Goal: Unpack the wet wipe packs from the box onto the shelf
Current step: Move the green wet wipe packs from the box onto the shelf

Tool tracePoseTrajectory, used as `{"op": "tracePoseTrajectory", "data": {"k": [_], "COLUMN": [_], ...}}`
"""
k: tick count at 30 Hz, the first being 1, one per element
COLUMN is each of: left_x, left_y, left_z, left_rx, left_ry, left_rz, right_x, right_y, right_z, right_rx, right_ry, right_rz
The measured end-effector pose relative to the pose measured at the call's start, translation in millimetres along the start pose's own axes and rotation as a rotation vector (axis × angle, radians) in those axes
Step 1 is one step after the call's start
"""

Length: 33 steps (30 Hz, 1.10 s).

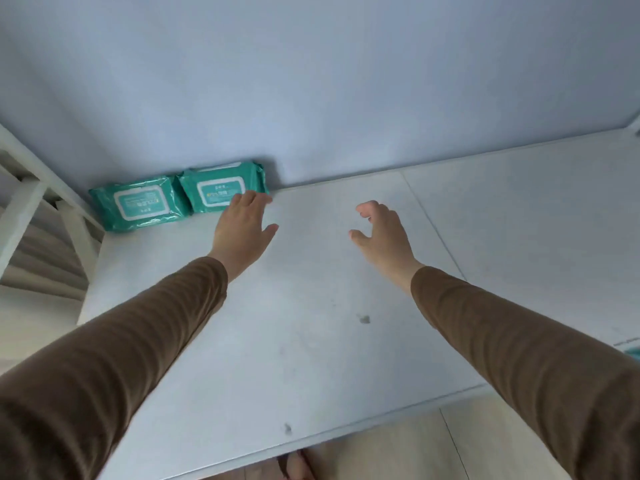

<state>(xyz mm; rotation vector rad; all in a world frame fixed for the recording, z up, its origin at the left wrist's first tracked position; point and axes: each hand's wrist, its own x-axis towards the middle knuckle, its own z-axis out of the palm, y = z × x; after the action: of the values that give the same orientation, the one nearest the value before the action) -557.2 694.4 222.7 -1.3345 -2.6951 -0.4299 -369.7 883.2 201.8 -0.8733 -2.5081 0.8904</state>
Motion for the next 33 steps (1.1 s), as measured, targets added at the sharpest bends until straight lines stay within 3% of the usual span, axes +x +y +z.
{"op": "tracePoseTrajectory", "data": {"k": [9, 17, 23, 33], "left_x": [-62, -119, -117, -89], "left_y": [300, 529, 654, 815], "left_z": [46, 99, 169, 307], "left_rx": [-0.161, -0.300, -0.366, -0.299], "left_ry": [-0.088, -0.151, -0.259, -0.690], "left_rz": [0.276, 0.544, 0.683, 0.689], "right_x": [-167, -278, -311, -343], "right_y": [168, 332, 448, 626], "right_z": [-194, -319, -368, -434], "right_rx": [-0.237, -0.336, -0.279, -0.167], "right_ry": [0.058, 0.100, 0.105, -0.003], "right_rz": [-0.003, 0.129, 0.299, 0.616]}}
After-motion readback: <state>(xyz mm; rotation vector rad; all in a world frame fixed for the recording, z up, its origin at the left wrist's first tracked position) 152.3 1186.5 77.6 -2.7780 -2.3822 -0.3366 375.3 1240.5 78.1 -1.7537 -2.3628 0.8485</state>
